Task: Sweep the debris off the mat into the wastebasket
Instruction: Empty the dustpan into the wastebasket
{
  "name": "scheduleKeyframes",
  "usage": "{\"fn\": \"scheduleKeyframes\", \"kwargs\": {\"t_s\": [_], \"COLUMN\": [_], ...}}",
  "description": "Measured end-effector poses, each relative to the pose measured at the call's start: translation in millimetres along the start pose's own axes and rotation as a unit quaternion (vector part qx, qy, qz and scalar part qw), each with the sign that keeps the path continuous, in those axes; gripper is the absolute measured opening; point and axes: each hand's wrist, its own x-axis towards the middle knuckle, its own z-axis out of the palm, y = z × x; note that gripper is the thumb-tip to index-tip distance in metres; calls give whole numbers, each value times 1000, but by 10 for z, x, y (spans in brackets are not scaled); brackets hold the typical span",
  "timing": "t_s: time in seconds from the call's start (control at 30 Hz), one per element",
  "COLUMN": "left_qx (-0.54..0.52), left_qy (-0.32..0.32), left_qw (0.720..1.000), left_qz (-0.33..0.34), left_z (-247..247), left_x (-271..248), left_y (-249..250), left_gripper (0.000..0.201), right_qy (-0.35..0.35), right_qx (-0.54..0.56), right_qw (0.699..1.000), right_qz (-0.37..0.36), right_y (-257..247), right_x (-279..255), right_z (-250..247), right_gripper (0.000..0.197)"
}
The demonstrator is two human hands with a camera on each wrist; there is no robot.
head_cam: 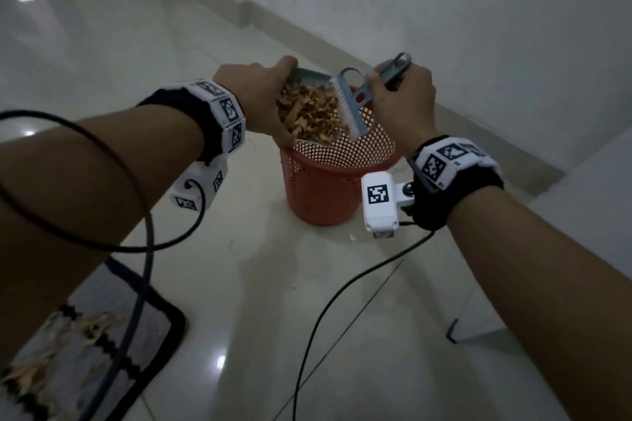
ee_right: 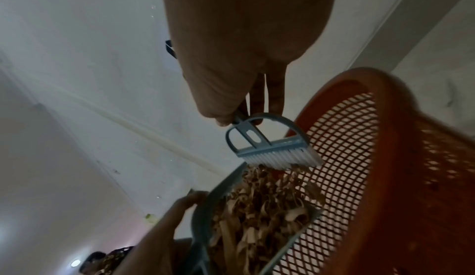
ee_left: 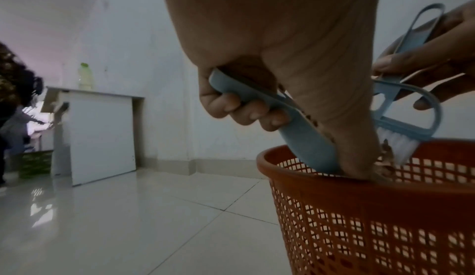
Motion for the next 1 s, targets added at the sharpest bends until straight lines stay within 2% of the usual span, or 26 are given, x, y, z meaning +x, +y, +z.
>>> {"fn": "scheduleKeyframes", "kwargs": {"t_s": [0.17, 0.3, 0.47, 0.63, 0.73, 0.83, 1.0], "left_qx": [98, 150, 154, 159, 141, 121, 117], "left_qy": [38, 73, 81, 83, 86, 85, 60], "left_qw": [993, 983, 980, 980, 983, 987, 989], "left_qz": [46, 77, 92, 88, 75, 68, 62], "left_z": [26, -48, -174, -259, -268, -245, -185], "left_x": [62, 92, 64, 27, -31, -81, -62], "left_y": [175, 246, 269, 209, 210, 279, 365], "left_gripper": [124, 119, 104, 110, 115, 121, 117], "right_qy": [4, 30, 46, 70, 111, 121, 134], "right_qx": [6, 28, 29, 25, 47, 80, 99], "right_qw": [1000, 999, 999, 996, 988, 980, 975], "right_qz": [-1, 0, 0, 39, 94, 135, 144], "right_y": [165, 187, 216, 179, 126, 35, -99], "right_x": [-116, -128, -237, -299, -257, -199, -180], "right_z": [-30, -132, -82, -2, 22, 64, 104], "right_gripper": [5, 9, 5, 15, 16, 14, 11]}}
